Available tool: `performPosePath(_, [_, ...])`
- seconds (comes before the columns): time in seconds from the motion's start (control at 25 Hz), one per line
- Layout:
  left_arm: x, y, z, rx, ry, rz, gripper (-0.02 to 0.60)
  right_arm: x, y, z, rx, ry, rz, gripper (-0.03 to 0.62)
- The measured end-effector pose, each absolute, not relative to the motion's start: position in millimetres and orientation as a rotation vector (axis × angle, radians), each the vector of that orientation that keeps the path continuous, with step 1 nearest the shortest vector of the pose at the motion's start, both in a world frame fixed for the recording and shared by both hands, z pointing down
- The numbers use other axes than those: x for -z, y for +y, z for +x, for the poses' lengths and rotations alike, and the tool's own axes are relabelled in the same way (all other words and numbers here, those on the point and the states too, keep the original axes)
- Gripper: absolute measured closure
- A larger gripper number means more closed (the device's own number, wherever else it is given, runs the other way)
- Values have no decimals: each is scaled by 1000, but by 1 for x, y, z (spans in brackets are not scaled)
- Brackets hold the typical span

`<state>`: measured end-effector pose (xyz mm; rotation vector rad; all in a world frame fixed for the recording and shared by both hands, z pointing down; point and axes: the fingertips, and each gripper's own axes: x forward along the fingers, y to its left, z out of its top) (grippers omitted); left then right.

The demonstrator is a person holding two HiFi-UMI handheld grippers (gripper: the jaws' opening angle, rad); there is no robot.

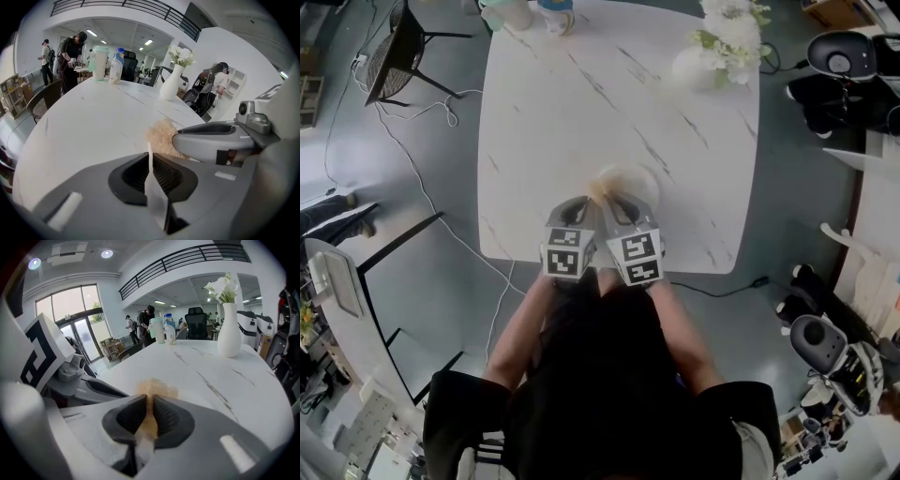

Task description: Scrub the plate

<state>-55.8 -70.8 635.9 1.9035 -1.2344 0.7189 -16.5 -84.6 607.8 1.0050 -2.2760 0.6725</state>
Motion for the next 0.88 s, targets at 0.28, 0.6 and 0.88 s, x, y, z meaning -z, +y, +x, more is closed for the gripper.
performPosePath(0.28, [-640,-69,-54,-710,-1222,1908,549,-613,-83,-10,-689,-2255,1024,545])
performPosePath(0.6, [-641,-66,-50,-735,-1207,1911,549,-616,-85,20,-697,-2209,1100,546])
performPosePath(0.88, [-643,-65,-49,-743,-1205,1909,549,-616,-86,48,-701,-2167,1168,545])
